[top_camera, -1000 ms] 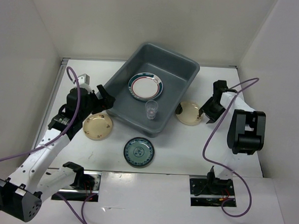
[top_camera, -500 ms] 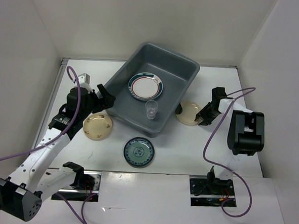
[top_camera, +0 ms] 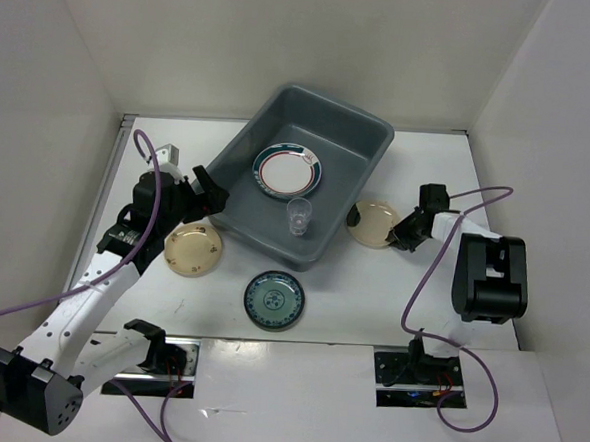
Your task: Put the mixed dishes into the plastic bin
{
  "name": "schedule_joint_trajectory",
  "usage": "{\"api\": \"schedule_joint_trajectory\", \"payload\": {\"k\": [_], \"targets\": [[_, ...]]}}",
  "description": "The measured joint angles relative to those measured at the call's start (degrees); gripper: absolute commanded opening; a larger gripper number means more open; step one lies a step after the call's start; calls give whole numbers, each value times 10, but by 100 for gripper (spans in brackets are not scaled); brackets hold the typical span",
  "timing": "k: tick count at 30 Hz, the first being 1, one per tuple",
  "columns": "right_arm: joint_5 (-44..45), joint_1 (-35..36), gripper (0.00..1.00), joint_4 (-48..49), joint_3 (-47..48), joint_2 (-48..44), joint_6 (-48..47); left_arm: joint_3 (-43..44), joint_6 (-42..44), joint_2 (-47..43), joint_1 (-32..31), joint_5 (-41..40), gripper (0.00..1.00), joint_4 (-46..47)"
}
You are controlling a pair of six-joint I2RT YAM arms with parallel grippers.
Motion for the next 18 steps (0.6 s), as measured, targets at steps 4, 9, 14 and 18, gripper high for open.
{"api": "schedule_joint_trajectory", "payload": {"k": [4, 9, 14, 18], "targets": [[3, 0, 10, 28, -14, -7, 9, 0, 0, 0, 0, 4, 100, 0], [11, 0, 1, 44, -17, -32, 18, 0, 0, 4, 0, 6, 100, 0], [89, 1, 1, 17, -24, -131, 33, 0, 0, 5, 0, 6, 100, 0], [154, -13, 1, -24, -18, -234, 43, 0, 0, 5, 0, 6, 100, 0]]}}
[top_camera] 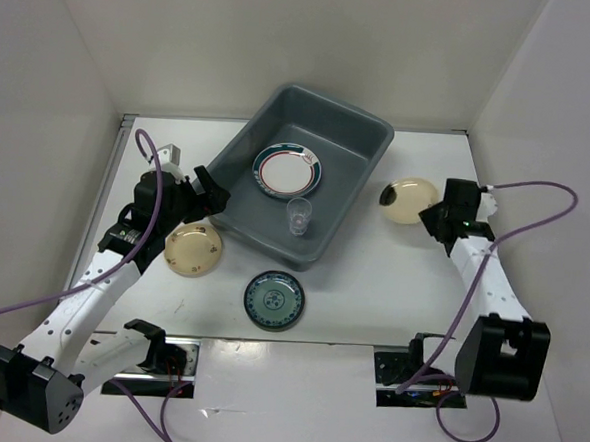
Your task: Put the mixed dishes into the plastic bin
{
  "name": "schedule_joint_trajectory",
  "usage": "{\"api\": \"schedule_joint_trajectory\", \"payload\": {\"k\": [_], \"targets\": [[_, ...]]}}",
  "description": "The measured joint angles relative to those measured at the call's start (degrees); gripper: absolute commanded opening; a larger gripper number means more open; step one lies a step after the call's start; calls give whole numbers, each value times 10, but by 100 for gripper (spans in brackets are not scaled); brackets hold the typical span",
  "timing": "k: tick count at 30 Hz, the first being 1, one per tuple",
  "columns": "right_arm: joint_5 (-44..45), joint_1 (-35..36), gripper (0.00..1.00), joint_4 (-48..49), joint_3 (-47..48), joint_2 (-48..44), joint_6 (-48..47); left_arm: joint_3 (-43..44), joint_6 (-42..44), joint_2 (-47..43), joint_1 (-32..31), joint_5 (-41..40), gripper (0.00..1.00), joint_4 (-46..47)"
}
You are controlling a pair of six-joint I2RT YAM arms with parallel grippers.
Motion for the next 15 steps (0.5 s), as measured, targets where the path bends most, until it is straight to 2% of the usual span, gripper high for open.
{"api": "schedule_joint_trajectory", "payload": {"k": [4, 9, 12, 15], "targets": [[29, -19, 1, -31, 39, -61, -3, 0, 0, 0, 0, 0, 100, 0], [20, -8, 1, -28, 121, -99, -21, 0, 0, 0, 0, 0, 100, 0], [-1, 33, 1, -28, 225, -51, -51, 0, 0, 0, 0, 0, 100, 3], [-7, 127, 1, -20, 355, 49, -90, 0, 0, 0, 0, 0, 100, 10]]}}
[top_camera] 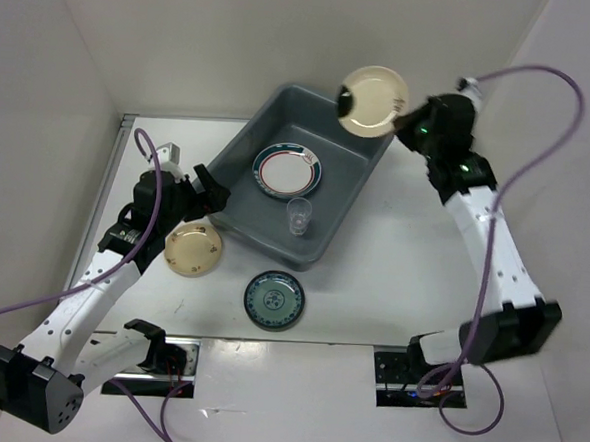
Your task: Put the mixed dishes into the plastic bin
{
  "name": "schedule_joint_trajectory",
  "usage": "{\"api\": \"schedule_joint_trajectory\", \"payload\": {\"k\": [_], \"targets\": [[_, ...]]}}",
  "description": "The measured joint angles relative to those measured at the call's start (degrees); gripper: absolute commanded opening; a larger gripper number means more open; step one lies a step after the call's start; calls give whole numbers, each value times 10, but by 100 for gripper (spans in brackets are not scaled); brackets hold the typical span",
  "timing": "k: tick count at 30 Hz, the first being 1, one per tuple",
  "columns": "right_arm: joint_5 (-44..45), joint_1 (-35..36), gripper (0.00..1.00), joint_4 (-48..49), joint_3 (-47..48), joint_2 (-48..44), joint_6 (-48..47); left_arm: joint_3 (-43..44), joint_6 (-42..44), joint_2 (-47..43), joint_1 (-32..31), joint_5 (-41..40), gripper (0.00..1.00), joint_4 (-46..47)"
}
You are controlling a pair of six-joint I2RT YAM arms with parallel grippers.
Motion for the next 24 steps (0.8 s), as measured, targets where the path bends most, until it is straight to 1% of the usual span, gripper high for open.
{"api": "schedule_joint_trajectory", "payload": {"k": [2, 4, 6, 10, 16, 19, 24], "targets": [[-14, 62, 1, 5, 79, 86, -27, 0, 0, 0, 0, 0, 100, 3], [-31, 102, 1, 4, 135, 160, -49, 0, 0, 0, 0, -3, 100, 2], [-47, 127, 1, -8, 174, 228, -65, 0, -4, 0, 3, -14, 100, -2], [-71, 150, 1, -46, 231, 341, -92, 0, -40, -4, 21, -71, 100, -43], [-82, 167, 1, -78, 262, 436, -114, 0, -104, -33, 62, -163, 100, -118], [-85, 173, 1, -83, 279, 467, -121, 1, -130, -36, 76, -189, 100, -146], [-88, 175, 1, -97, 316, 506, -134, -19, -215, -36, 91, -207, 100, -187]]}}
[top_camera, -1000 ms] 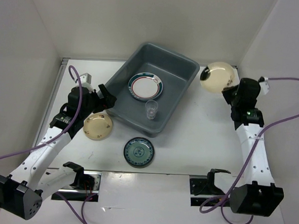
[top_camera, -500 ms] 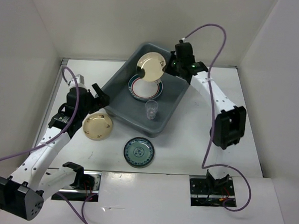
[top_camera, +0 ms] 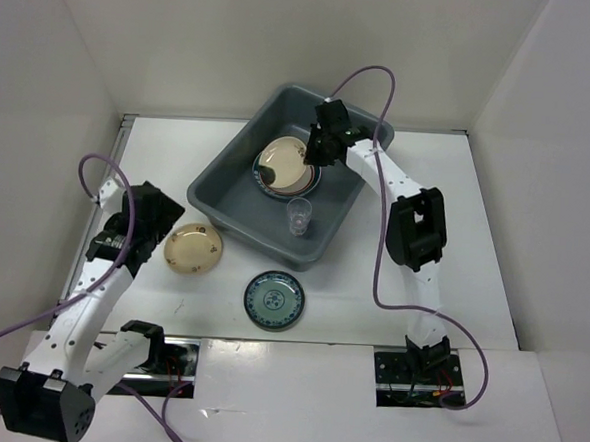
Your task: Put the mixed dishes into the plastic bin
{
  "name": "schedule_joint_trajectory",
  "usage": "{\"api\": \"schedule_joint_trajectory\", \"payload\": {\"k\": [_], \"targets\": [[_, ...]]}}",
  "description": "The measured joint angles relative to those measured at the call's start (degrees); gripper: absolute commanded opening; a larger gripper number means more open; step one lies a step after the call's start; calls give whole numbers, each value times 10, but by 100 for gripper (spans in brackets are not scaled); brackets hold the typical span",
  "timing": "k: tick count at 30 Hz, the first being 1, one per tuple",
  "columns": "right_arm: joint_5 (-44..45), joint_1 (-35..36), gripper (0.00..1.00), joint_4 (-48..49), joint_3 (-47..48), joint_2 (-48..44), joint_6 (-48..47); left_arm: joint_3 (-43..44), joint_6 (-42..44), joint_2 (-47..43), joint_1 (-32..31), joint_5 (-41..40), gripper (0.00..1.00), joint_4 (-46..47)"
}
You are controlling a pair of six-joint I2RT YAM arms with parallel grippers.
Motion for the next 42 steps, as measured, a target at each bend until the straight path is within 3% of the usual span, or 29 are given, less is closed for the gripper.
{"api": "schedule_joint_trajectory", "payload": {"k": [3, 7, 9, 11, 14, 22, 28, 31, 34, 42], "targets": [[-3, 0, 4, -2, 29, 24, -9, -33, -43, 8, 5, 11, 100, -16], [-4, 0, 24, -5, 52, 48, -19, -62, -80, 20, 12, 33, 100, -30], [-4, 0, 27, -5, 53, 53, -25, -72, -94, 22, 21, 47, 100, -31], [-4, 0, 39, -9, 53, 56, -28, -85, -107, 22, 29, 60, 100, -30], [-4, 0, 48, -9, 56, 56, -34, -98, -123, 22, 35, 71, 100, -34], [-2, -3, 53, -13, 55, 45, -38, -137, -184, 5, 40, 85, 100, -51], [3, -9, 57, -12, 20, -41, -38, -207, -239, -36, 40, 107, 100, -46], [5, -13, 57, -5, -1, -96, -39, -257, -269, -66, 40, 120, 87, -23], [11, -19, 57, 5, -22, -143, -40, -285, -298, -120, 40, 125, 65, 4], [23, -37, 58, 15, -75, -189, -40, -334, -342, -198, 40, 118, 57, 32]]}}
